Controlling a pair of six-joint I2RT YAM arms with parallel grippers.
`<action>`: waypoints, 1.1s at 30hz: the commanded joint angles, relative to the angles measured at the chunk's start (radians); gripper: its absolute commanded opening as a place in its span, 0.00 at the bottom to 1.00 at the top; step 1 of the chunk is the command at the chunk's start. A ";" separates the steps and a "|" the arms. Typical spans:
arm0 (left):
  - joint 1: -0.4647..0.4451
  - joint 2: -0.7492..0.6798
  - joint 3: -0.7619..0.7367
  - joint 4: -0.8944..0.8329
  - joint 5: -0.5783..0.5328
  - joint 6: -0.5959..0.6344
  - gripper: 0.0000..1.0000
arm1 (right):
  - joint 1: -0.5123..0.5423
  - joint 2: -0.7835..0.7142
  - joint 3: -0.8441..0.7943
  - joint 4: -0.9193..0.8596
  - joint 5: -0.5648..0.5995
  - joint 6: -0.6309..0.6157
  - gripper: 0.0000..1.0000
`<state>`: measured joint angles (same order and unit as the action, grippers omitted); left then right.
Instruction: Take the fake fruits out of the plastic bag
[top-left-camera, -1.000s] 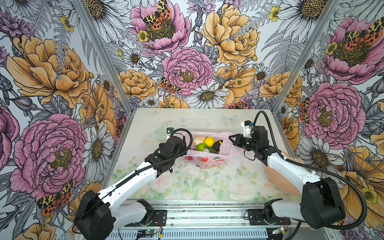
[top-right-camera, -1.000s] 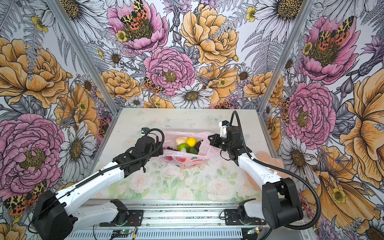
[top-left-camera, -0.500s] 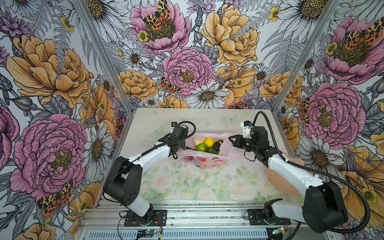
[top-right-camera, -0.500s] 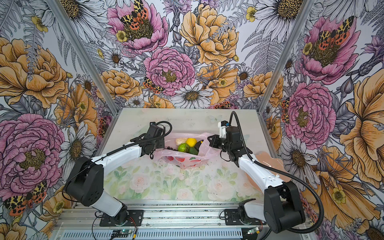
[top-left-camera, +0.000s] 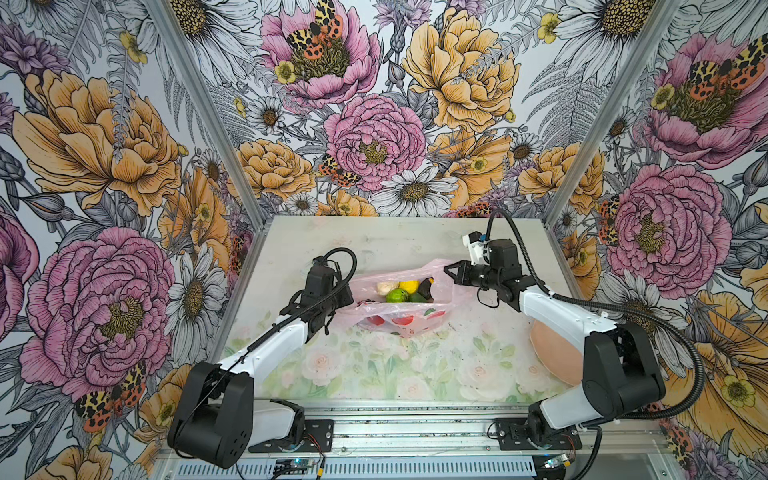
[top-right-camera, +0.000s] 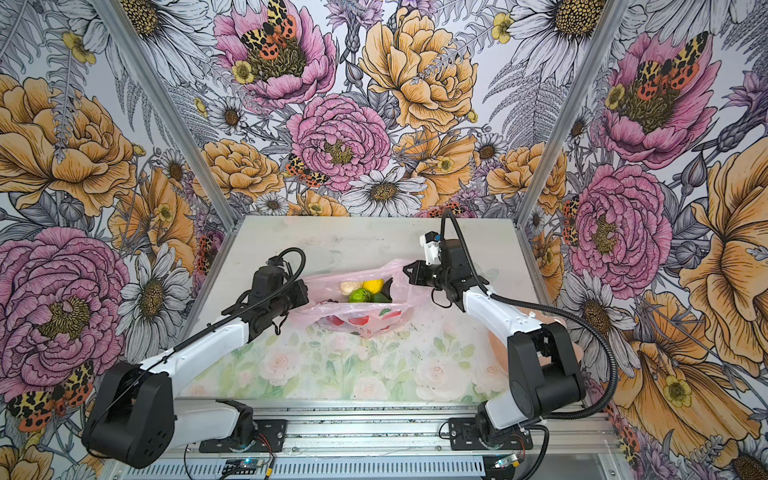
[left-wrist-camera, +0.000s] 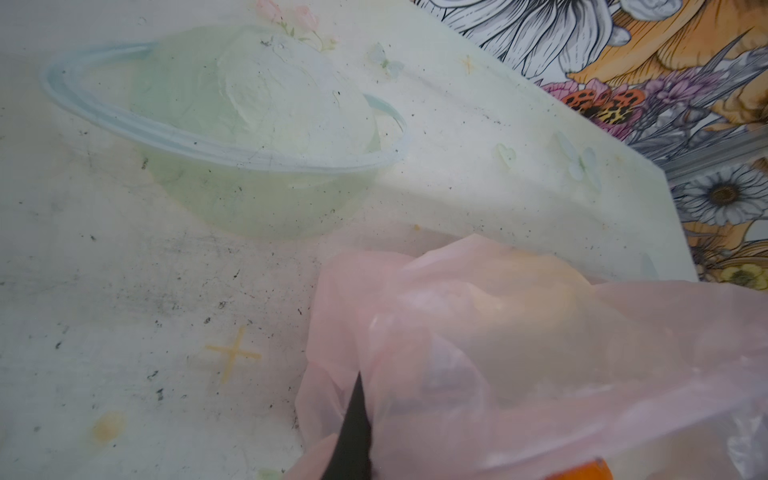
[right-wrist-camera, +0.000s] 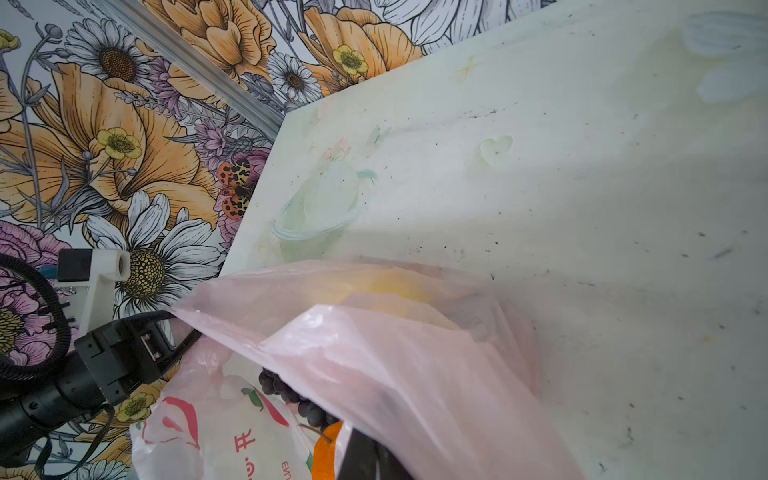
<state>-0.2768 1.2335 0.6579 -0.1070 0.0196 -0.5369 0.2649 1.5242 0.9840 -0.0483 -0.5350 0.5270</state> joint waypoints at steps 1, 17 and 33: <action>0.093 -0.112 -0.102 0.096 -0.007 -0.129 0.00 | -0.030 0.040 0.084 0.041 0.092 -0.018 0.00; -0.073 -0.159 -0.090 0.055 -0.073 -0.106 0.00 | 0.129 -0.300 0.092 -0.435 0.568 0.082 0.86; -0.147 -0.180 -0.120 0.059 -0.139 -0.120 0.00 | 0.381 -0.293 -0.062 -0.385 0.677 0.418 0.85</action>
<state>-0.4107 1.0672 0.5449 -0.0555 -0.0933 -0.6491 0.6327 1.2129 0.9329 -0.5171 0.1841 0.8791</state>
